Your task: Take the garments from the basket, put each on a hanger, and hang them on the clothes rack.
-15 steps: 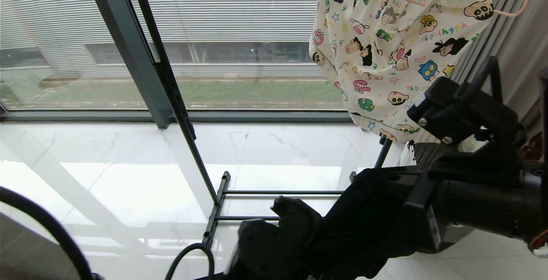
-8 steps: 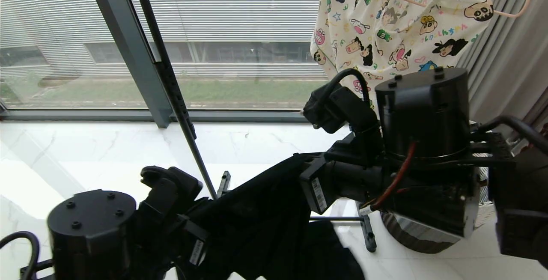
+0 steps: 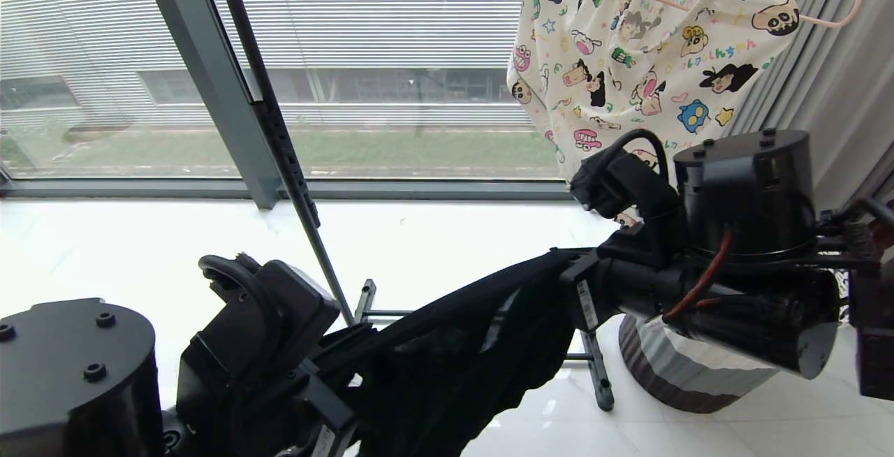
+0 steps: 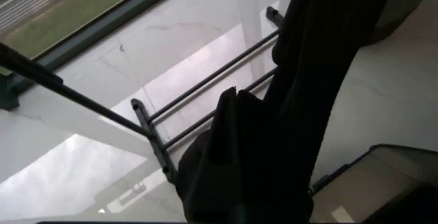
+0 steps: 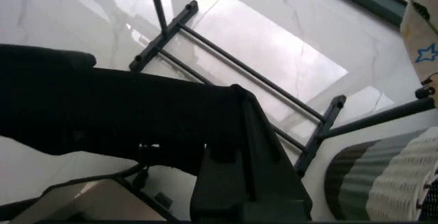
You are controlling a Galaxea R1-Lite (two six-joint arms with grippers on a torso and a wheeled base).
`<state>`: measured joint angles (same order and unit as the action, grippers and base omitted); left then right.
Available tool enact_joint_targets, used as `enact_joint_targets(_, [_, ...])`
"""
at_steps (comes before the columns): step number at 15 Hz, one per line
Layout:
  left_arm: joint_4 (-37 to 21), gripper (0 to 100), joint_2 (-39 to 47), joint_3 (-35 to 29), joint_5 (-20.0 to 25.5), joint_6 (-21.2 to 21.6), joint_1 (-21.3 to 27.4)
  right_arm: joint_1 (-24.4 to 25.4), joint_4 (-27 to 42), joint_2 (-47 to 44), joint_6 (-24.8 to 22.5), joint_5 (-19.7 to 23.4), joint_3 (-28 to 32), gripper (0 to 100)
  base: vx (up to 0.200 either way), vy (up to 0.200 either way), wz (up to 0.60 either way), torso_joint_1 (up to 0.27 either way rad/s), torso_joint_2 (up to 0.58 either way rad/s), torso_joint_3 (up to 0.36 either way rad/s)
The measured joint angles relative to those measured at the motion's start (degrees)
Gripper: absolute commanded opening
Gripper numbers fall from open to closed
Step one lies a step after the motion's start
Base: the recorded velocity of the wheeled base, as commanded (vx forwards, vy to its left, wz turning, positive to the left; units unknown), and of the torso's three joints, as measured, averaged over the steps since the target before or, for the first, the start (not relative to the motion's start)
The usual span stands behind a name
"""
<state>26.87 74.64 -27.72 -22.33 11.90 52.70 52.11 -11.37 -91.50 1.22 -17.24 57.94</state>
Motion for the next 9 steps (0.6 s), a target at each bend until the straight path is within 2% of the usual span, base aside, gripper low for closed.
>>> enact_joint_targets(2, [-1.3,0,2.3,-2.8,0.0,-1.0,2.4,-2.1,0.1,3.4,0.0,-0.1,-2.4,0,0.0,0.0,0.0,0.0,0.0,0.0])
enact_joint_targets(5, [-1.8,0,7.3,-11.7,0.1,-0.4,3.2,-2.8,0.3,8.9,-0.9,-0.3,-9.3,0,0.0,0.0,0.0,0.0,0.0,0.0])
enact_joint_targets(7, [-1.8,0,11.5,-19.3,1.5,0.8,2.3,-1.2,0.2,13.3,-3.3,1.6,-15.5,0,0.0,0.0,0.0,0.0,0.0,0.0])
enact_joint_targets(9, [-1.7,0,15.9,-26.0,2.8,1.3,1.4,3.0,0.2,16.7,-4.4,3.1,-20.8,0,0.0,0.0,0.0,0.0,0.0,0.0])
